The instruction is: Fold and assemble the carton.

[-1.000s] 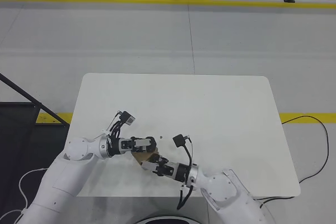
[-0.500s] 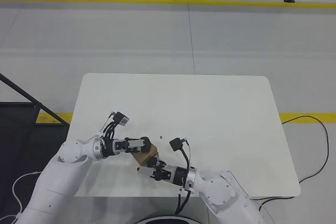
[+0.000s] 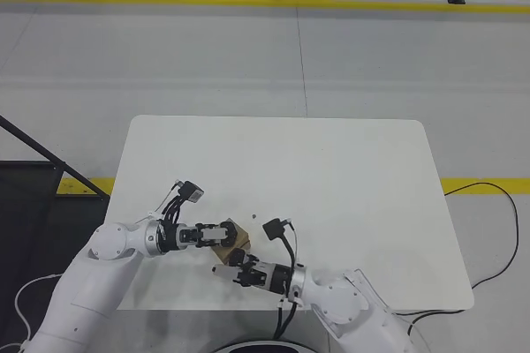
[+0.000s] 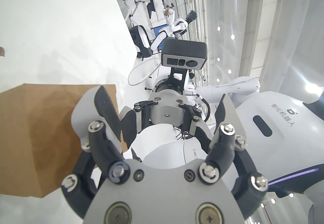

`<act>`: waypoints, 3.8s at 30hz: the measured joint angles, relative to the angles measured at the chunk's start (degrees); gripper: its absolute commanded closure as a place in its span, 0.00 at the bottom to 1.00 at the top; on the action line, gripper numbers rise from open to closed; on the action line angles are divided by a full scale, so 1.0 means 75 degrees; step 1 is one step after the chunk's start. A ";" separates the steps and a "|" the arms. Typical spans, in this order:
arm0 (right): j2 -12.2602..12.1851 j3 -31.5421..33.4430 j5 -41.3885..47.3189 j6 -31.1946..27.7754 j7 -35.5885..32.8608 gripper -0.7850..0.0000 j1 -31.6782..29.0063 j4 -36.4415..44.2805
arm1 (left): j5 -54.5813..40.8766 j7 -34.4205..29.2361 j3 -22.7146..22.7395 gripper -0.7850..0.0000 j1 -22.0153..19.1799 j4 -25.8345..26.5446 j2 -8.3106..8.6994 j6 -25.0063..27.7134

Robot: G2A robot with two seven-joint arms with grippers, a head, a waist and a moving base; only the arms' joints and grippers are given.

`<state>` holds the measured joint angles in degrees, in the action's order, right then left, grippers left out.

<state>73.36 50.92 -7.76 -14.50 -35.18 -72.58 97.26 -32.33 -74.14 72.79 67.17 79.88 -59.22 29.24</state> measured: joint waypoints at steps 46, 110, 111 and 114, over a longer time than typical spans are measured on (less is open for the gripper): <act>0.0096 -0.0303 -0.0046 0.0016 0.0225 0.00 0.0271 -0.0349 | -0.0087 0.0047 -0.0210 0.00 -0.0142 -0.0123 0.0017 -0.0011; 0.0192 -0.0402 0.0078 0.0087 0.0251 0.00 0.0463 -0.0518 | -0.0442 -0.0013 0.0008 0.00 -0.0251 -0.0992 0.0077 0.0051; 0.0197 -0.0411 0.0077 0.0089 0.0257 0.00 0.0469 -0.0523 | -0.0444 -0.0019 -0.0003 0.00 -0.0259 -0.0997 0.0074 0.0057; 0.0204 -0.0427 0.0070 0.0104 0.0257 0.00 0.0484 -0.0535 | -0.0448 -0.0030 -0.0030 0.00 -0.0273 -0.1002 0.0068 0.0063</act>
<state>74.90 47.71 -7.23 -13.72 -33.24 -68.95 93.24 -35.69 -74.36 72.57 65.12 72.37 -58.71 29.72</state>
